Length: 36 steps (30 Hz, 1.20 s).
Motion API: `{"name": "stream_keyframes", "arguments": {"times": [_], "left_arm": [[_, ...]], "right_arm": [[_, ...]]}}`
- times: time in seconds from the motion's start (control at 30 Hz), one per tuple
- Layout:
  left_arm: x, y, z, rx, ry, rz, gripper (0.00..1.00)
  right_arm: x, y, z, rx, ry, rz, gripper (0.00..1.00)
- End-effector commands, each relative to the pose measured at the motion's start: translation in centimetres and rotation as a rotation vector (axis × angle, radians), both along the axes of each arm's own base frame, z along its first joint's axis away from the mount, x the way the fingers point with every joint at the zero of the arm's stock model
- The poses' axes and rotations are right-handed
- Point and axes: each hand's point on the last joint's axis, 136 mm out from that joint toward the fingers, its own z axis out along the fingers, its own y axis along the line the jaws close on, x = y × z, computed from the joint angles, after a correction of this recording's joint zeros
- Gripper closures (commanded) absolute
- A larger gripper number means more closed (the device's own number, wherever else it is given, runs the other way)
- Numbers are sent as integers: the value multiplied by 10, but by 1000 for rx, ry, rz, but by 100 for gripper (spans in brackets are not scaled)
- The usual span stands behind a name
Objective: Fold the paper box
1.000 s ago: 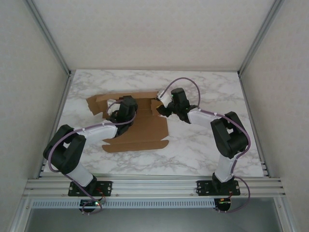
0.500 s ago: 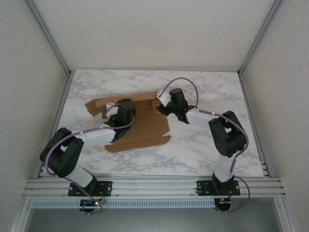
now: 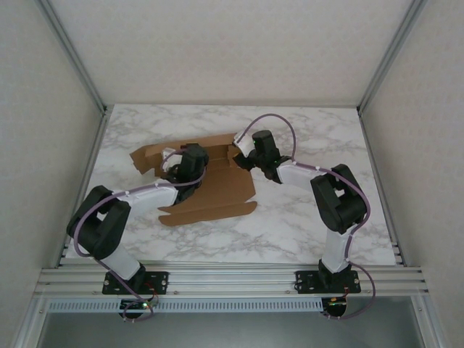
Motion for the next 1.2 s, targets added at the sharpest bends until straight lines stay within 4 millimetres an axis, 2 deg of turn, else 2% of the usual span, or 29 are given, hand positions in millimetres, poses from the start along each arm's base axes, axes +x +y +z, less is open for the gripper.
{"name": "stream_keyframes", "arguments": {"times": [0.0, 0.2, 0.3, 0.43, 0.57, 0.73, 0.87, 1.03, 1.17], "left_arm": [[-8, -13, -44, 82, 159, -90, 100], [-10, -16, -48, 71, 169, -104, 100], [-11, -15, -49, 73, 173, -101, 100], [-11, -17, -49, 62, 174, -106, 100], [-13, -16, -49, 56, 177, -101, 100], [-12, -17, -47, 43, 176, -102, 100], [-13, -17, -47, 34, 182, -93, 100], [-13, -17, -49, 22, 193, -85, 100], [-14, -18, -48, 12, 198, -81, 100]], "right_arm": [[12, 18, 26, 86, -40, -1, 56], [9, 26, 32, 138, -30, 8, 56], [11, 26, 30, 142, -12, -8, 60], [25, 20, 12, 91, 21, -105, 66], [38, 11, -2, 35, 1, -203, 68], [46, 7, -11, 4, 1, -254, 67], [51, 5, -17, -2, 13, -295, 70], [51, 5, -24, -64, -13, -340, 77], [56, 0, -27, -97, -15, -423, 90]]}}
